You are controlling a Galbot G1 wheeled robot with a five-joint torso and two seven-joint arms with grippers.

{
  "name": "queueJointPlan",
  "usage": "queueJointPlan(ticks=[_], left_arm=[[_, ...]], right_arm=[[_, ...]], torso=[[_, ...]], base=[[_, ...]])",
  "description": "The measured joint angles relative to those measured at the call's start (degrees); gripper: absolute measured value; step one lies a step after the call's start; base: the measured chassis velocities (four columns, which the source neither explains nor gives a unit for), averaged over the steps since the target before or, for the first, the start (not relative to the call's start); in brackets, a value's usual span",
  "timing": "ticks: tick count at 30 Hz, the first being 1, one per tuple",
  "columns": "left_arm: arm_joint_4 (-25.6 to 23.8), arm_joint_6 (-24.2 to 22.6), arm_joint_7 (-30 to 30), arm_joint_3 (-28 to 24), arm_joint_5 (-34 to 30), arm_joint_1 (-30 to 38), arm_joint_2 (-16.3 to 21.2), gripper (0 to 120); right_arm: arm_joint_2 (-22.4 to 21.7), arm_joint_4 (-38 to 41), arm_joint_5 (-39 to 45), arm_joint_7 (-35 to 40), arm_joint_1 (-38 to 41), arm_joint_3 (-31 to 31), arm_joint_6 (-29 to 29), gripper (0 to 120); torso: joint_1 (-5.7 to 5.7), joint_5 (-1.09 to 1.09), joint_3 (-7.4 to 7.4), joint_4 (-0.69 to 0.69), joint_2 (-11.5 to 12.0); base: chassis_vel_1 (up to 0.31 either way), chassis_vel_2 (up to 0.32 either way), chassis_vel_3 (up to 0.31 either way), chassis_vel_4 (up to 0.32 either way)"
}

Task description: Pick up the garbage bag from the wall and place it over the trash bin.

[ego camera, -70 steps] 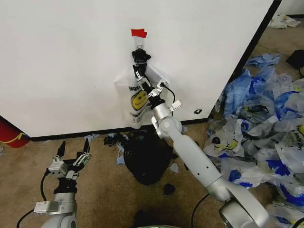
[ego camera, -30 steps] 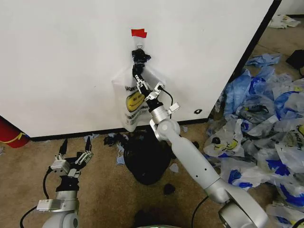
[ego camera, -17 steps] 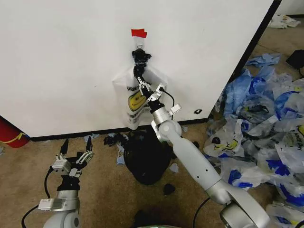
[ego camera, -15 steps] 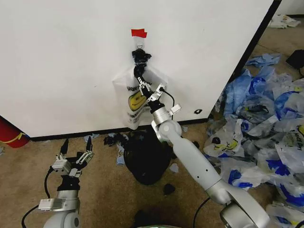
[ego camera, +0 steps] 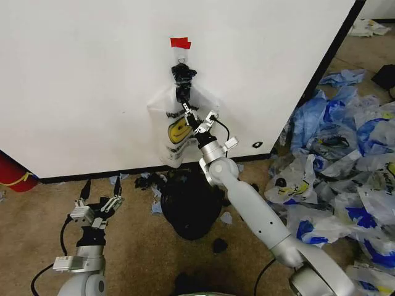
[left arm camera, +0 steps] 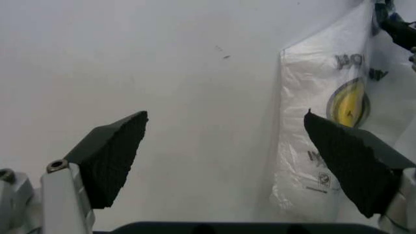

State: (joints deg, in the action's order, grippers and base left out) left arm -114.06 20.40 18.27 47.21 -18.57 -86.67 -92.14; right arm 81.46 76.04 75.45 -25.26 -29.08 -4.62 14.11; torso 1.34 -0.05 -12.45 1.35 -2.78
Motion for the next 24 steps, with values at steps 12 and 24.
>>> queueJointPlan(ticks=[12, 24], left_arm=[[1.00, 0.00, -0.06, -0.34, -0.05, 1.34, 0.00, 93], [1.35, -0.05, -0.08, -0.75, -0.05, 1.75, 0.00, 93]], right_arm=[[-6.36, 6.82, 0.27, 1.19, -4.88, -0.95, 0.43, 0], [-10.65, 13.44, 0.18, 1.40, -10.95, -1.04, 1.21, 0]], torso=[[0.00, 0.00, 0.00, 0.00, 0.00], [0.00, 0.00, 0.00, 0.00, 0.00]], base=[[0.000, 0.000, 0.000, 0.000], [0.000, 0.000, 0.000, 0.000]])
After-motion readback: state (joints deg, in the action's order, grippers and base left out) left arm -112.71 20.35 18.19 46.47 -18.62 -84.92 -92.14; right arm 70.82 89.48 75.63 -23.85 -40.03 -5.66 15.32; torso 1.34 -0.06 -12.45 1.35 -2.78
